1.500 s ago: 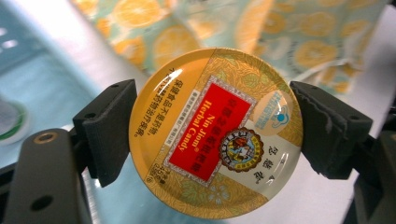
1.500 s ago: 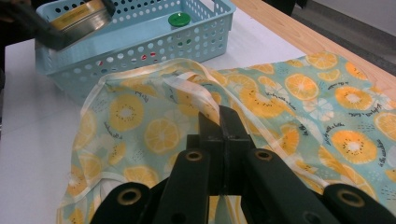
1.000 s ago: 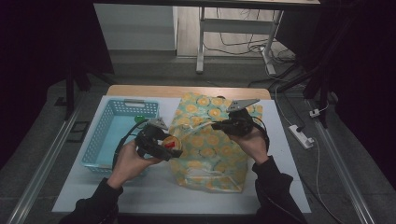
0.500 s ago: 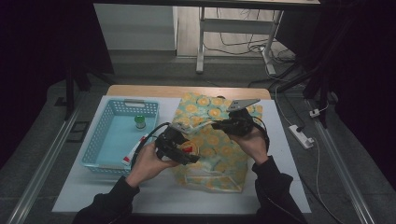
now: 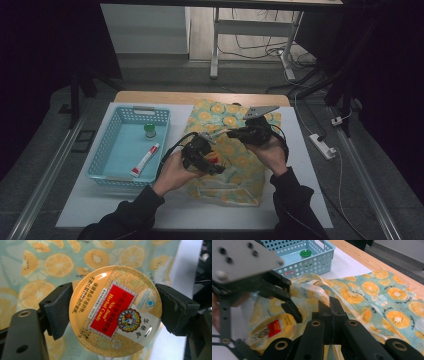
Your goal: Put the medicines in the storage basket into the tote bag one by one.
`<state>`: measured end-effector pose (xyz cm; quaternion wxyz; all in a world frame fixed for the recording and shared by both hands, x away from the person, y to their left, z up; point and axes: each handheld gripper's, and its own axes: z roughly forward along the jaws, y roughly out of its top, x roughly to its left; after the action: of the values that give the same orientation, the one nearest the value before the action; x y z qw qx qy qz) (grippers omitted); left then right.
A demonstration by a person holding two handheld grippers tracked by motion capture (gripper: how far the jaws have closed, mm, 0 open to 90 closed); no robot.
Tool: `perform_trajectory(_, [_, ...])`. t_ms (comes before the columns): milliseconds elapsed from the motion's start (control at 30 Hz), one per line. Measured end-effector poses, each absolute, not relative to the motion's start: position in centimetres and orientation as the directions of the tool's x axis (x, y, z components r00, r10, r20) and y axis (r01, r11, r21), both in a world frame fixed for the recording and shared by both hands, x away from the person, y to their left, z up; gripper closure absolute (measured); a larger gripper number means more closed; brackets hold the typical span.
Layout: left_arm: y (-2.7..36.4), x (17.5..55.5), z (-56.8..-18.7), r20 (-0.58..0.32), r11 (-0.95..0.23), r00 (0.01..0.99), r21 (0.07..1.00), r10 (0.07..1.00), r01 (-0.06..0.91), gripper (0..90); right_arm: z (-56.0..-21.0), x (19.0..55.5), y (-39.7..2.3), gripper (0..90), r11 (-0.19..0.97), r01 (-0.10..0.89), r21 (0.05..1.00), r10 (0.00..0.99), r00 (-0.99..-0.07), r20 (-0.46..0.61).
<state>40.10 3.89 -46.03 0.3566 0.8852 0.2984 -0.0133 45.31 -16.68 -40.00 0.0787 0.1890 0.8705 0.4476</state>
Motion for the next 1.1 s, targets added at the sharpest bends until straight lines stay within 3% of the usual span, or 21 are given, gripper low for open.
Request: perform_trajectory(1100, [2.1, 45.9, -49.6, -0.166, -0.564, 0.788, 0.613, 0.593, 0.553, 20.1, -41.7, 46.0, -16.1, 89.9, 0.551, 0.267, 0.791, 0.434, -0.901, 0.001])
